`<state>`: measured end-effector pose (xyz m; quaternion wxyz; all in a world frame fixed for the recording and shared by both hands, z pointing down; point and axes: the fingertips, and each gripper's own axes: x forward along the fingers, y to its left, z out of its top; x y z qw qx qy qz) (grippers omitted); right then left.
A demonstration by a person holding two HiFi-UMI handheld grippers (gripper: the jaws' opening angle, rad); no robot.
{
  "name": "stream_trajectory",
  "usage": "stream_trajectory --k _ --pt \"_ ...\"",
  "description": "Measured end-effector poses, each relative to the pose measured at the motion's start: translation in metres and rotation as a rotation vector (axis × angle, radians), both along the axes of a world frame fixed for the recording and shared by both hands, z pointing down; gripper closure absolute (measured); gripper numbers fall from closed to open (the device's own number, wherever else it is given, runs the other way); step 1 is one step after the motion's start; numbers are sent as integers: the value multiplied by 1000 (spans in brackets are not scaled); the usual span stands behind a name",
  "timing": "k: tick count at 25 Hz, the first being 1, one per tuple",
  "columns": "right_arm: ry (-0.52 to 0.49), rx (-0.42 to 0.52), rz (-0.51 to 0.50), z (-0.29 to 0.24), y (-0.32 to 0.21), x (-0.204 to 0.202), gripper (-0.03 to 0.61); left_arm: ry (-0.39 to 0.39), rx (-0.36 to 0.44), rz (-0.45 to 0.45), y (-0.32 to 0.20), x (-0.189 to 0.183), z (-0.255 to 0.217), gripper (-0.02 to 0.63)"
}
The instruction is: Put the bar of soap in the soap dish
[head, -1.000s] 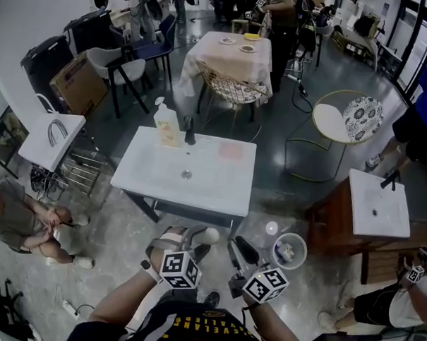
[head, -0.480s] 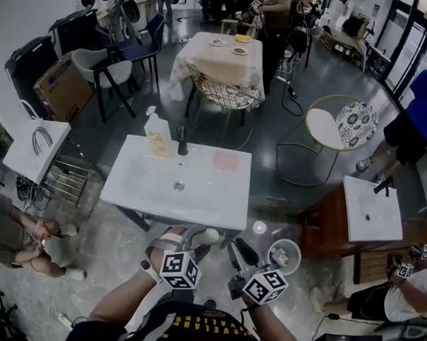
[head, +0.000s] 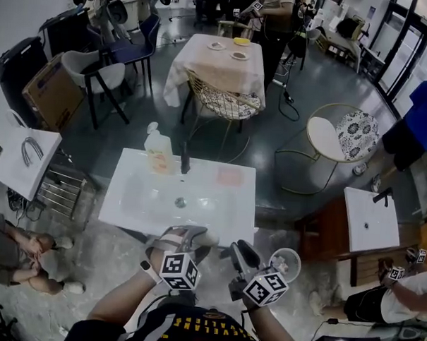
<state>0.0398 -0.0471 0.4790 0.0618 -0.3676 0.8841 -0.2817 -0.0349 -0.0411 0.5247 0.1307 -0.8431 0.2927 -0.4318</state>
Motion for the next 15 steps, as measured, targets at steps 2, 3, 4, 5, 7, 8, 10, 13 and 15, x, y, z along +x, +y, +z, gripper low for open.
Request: stream_trajectory --k 2,3,4,5,7,8,10,13,15 --pt "9 -6 10 4 -11 -9 463 8 -6 12 -11 -8 3 359" --pt "11 -9 15 5 -17 -14 463 10 -9 18 -16 -12 4 359" --pt "11 -13 20 6 -23 -19 463 12 -11 22 -22 -17 5 359" --pt "10 -16 26 7 -29 -23 463 14 -13 25 -27 -22 7 359" --pt "12 -19 37 9 -38 -31 463 18 -18 32 -36 -29 10 359" --pt "14 -19 42 10 -41 -34 463 19 -19 35 -39 -33 11 359" --pt "17 -18 49 12 -49 -41 465 21 -20 39 -47 -40 15 359" --pt "23 -25 59 16 -55 -48 465 29 -25 44 -54 -48 19 359" --pt "28 -30 64 17 -58 -51 466 32 -29 47 -56 -51 20 359"
